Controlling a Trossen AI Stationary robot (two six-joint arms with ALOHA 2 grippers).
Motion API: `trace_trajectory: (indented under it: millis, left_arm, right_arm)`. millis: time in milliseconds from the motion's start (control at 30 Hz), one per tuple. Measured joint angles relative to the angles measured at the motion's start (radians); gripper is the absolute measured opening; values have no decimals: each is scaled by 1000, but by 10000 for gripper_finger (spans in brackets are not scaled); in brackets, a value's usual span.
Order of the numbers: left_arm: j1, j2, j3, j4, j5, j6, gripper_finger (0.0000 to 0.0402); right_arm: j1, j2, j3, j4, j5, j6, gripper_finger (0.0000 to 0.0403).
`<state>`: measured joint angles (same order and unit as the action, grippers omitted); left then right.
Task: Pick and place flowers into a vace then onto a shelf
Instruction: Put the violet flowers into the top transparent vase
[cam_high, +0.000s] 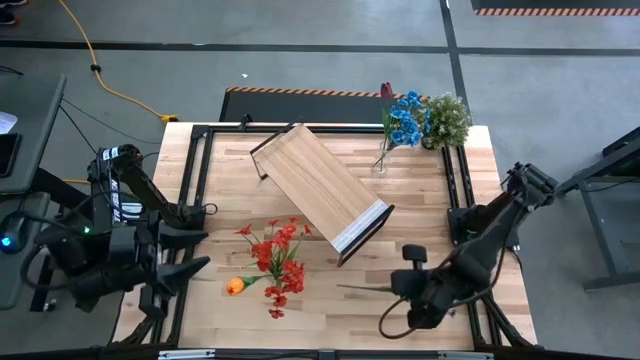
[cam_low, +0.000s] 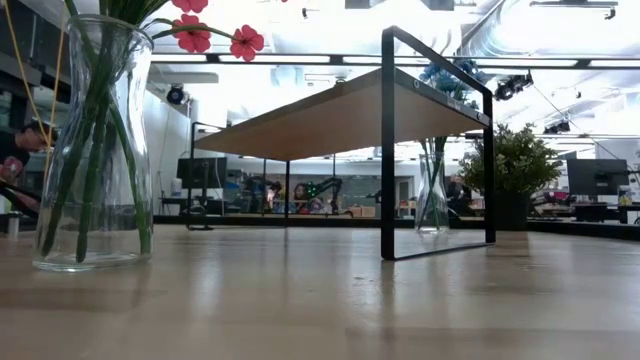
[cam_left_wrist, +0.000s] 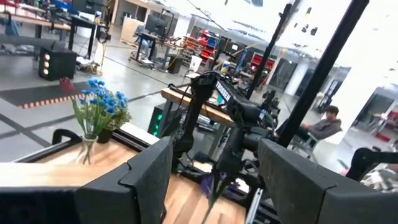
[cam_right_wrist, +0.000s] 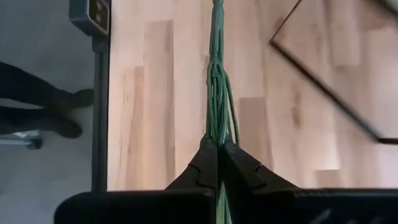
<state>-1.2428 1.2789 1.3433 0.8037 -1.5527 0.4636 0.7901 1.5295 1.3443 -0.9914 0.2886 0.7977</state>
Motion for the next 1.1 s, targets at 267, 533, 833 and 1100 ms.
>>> trace_trajectory:
  millis: [267, 533, 833, 1100]
  left_arm:
    - [0, 0, 60, 5, -3, 2, 271]
    - [69, 2, 157, -67, -22, 3, 271]
    - [157, 2, 182, -71, -20, -51, 271]
    - [164, 11, 182, -72, -20, -121, 271]
  right_arm:
    - [1, 1, 233, -255, 128, -60, 1]
    - [-20, 49, 432, -510, 277, -122, 0]
    - [-88, 114, 577, -578, 431, -309, 0]
    - [-153, 115, 615, -574, 551, -487, 0]
